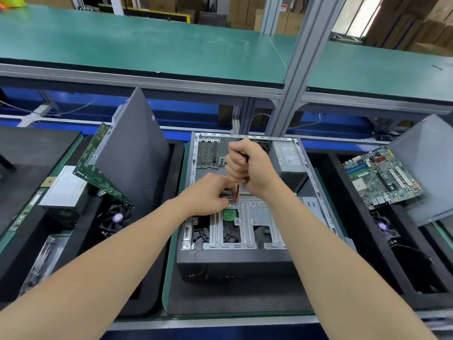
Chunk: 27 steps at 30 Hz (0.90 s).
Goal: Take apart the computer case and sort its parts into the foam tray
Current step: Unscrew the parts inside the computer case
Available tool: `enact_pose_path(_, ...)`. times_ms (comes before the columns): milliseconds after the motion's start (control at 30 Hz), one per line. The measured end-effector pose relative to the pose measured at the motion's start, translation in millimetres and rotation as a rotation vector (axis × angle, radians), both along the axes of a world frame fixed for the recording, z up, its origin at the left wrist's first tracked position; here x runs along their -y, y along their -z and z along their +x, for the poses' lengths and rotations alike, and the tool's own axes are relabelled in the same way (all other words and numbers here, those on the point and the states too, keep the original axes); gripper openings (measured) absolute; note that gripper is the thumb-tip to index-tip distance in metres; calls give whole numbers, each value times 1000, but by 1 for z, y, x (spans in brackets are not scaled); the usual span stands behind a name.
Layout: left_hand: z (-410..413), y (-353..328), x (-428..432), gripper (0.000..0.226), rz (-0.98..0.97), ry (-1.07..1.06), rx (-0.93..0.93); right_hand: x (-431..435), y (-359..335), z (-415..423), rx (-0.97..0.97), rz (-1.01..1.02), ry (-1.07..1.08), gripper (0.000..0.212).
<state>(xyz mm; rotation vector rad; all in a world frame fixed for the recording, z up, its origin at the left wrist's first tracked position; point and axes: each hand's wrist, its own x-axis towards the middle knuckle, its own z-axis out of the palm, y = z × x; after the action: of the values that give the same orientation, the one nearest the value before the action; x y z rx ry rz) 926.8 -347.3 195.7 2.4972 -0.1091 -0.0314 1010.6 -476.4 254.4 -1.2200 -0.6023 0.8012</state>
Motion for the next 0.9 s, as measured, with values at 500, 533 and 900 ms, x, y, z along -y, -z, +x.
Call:
enact_pose_path(500, 0, 1, 1, 22, -27, -7, 33, 4, -2, 6, 70, -33, -172, 45)
enact_pose_path(533, 0, 1, 1, 21, -33, -5, 31, 4, -2, 3, 132, -56, -118, 44)
enact_pose_path(900, -1, -1, 5, 14, -45, 19, 45, -27, 3, -57, 248, -201, 884, 46)
